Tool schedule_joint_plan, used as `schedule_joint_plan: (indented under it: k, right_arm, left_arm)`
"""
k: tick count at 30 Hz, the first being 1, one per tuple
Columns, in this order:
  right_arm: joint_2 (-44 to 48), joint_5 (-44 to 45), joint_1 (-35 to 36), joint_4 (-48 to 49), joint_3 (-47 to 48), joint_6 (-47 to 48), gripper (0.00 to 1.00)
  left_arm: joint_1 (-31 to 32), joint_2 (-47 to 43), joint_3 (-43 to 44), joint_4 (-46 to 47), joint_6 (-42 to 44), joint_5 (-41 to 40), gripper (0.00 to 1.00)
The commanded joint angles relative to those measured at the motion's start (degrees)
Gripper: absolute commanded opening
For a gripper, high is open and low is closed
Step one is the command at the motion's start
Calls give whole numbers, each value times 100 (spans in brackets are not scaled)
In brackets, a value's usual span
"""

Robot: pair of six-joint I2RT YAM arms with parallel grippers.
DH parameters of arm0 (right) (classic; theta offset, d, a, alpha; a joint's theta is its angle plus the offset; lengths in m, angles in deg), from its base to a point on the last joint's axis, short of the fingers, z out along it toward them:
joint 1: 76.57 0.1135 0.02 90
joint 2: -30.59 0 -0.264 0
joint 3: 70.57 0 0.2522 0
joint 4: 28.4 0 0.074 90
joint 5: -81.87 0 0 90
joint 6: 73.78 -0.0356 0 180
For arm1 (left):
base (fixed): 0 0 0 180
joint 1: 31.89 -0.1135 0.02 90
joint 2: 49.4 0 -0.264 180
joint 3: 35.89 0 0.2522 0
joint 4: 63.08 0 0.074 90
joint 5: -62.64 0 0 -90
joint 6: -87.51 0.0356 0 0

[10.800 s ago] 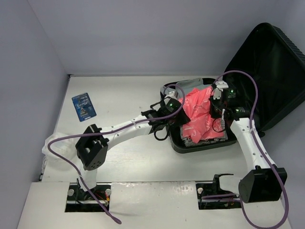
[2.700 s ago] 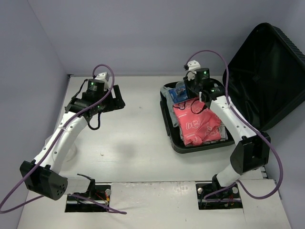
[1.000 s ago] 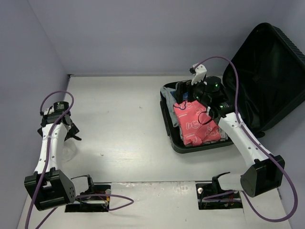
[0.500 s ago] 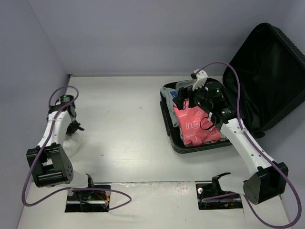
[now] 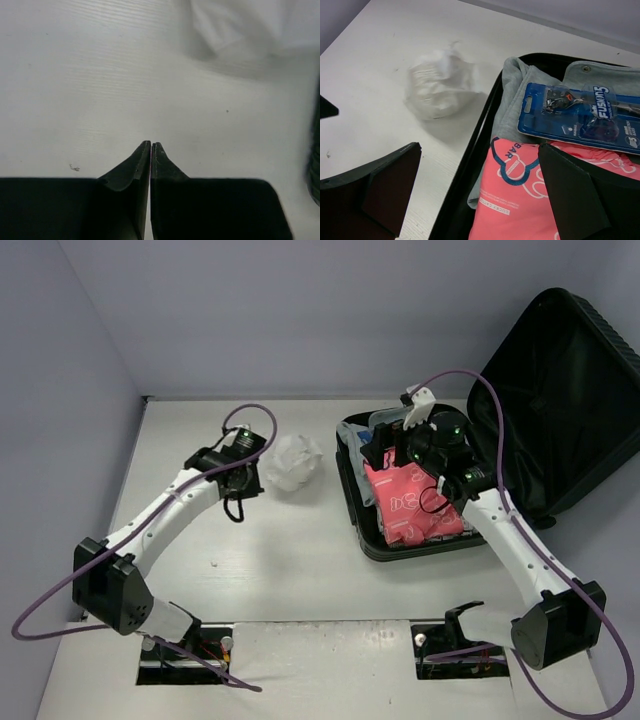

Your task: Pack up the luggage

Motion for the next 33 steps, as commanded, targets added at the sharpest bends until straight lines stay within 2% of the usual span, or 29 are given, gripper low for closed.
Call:
schedule_joint_plan:
  k: [1,2,3,5,6,7,10,16,20,26,33]
  right_arm:
    - [-31,-173,184,321,82,-113,100]
    - [-58,-173,220,304,82,-122,100]
    - [-93,-173,290,303,91,-130,100]
    - [-233,-164,386,260,143,-139,100]
    - [-303,-112,509,259,248,-122,100]
    - [-400,-85,597,259,327,-96,100]
    - [-1022,29,914,181,836,71,100]
    - [-2384,371,1195,75,2040,431,100]
    - [-3282,767,1266,5,2726,555,100]
    - [-4495,926,1345,-206,3614,617,100]
    - [-5155,874,1600,-426,3738,801,100]
  left_arm:
    - [458,69,-4,168,-182,-67,0]
    - [494,69,-30,194,-226,-58,3]
    - [495,51,-47,220,-253,-32,14]
    - [495,-54,-22,203,-218,-101,28]
    - [460,-141,31,186,-200,-232,46]
    - [416,-177,75,151,-183,-286,54]
    - [57,-309,137,-16,-78,-234,66]
    - [-1076,-801,-310,-34,274,336,69]
    - [-1613,-1125,-679,70,468,679,69]
    - [-1913,-1355,-1146,378,591,926,69]
    - [-2098,-1381,-1523,616,907,917,69]
